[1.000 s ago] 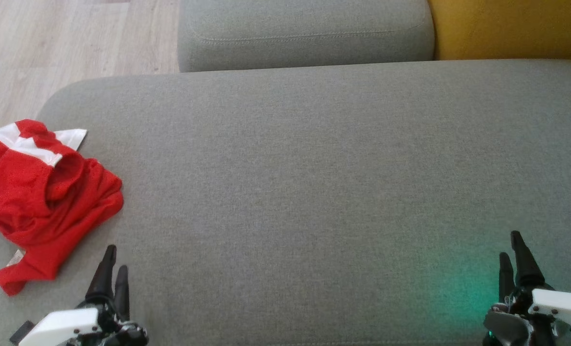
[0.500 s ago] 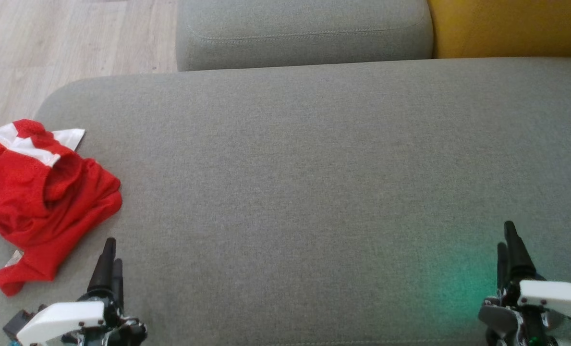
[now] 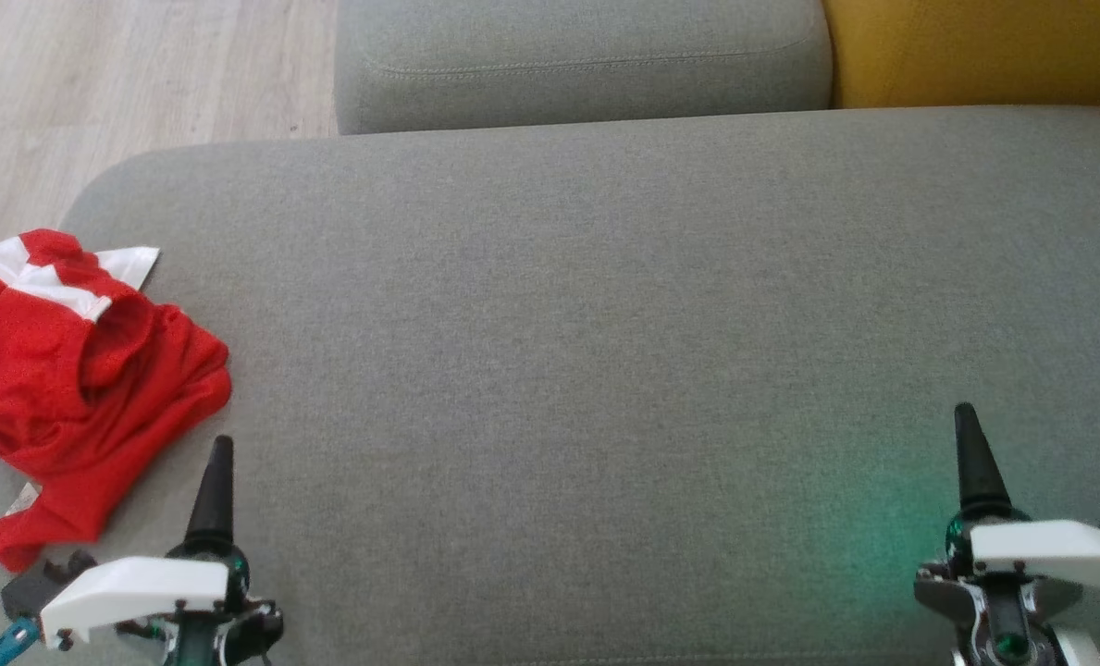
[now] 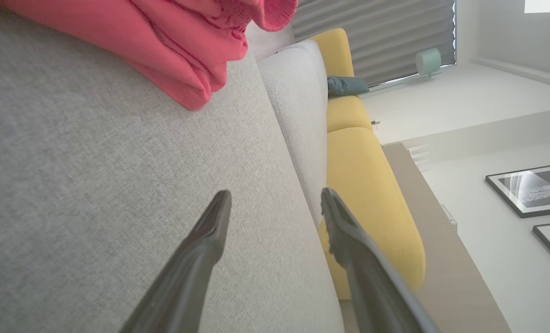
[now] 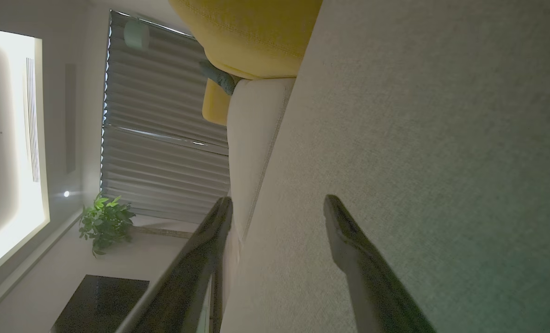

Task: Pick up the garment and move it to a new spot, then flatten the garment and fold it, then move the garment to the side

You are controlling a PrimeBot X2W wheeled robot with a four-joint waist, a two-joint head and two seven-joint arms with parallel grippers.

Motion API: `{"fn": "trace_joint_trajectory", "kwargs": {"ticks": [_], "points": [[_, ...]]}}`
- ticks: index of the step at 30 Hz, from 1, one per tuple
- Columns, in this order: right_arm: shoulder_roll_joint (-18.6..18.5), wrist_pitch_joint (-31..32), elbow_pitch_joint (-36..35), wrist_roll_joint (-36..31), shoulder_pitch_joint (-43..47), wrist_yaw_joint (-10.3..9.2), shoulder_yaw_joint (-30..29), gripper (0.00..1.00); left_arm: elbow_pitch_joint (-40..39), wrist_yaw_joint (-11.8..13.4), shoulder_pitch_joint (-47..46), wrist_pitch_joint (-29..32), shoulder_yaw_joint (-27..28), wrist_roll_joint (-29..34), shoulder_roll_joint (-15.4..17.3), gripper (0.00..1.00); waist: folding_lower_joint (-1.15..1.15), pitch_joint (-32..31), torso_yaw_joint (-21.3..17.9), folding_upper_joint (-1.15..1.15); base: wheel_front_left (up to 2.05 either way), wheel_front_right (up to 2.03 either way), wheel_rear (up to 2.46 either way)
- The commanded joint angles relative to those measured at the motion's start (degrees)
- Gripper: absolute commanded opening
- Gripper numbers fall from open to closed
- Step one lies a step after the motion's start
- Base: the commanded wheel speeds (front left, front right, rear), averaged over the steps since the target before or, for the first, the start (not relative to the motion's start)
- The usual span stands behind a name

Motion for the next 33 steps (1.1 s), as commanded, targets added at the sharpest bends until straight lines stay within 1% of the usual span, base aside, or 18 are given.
{"fn": "trace_joint_trajectory", "kwargs": {"ticks": [1, 15, 16, 33], "points": [[-1.05, -0.75, -2.43, -1.84, -3.69, 0.13, 0.79, 1.0, -2.27, 0.01, -3.08, -0.53, 0.14, 1.93, 0.69, 1.0, 0.0, 0.02, -0.03, 0.0, 0.0, 0.0, 0.0], [-2.02, -3.12, -2.67, -13.23, -5.11, 0.18, 3.53, 1.0, -3.7, 1.55, -3.62, -2.87, -0.5, 14.49, 0.82, 1.0, 0.0, 0.15, -0.24, 0.0, 0.0, 0.0, 0.0], [-2.14, -3.45, -2.6, -14.72, -5.33, 0.18, 3.99, 1.0, -3.7, 1.68, -3.65, -3.21, -0.57, 16.09, 0.84, 1.0, 0.0, 0.11, -0.29, 0.0, 0.0, 0.0, 0.0], [-2.76, -6.31, -2.15, -26.82, -6.62, 0.25, 7.26, 1.0, -3.68, 3.86, -4.31, -6.06, -1.14, 30.21, 1.18, 1.0, 0.0, 0.28, -0.69, 0.0, 0.0, 0.0, 0.0]]}}
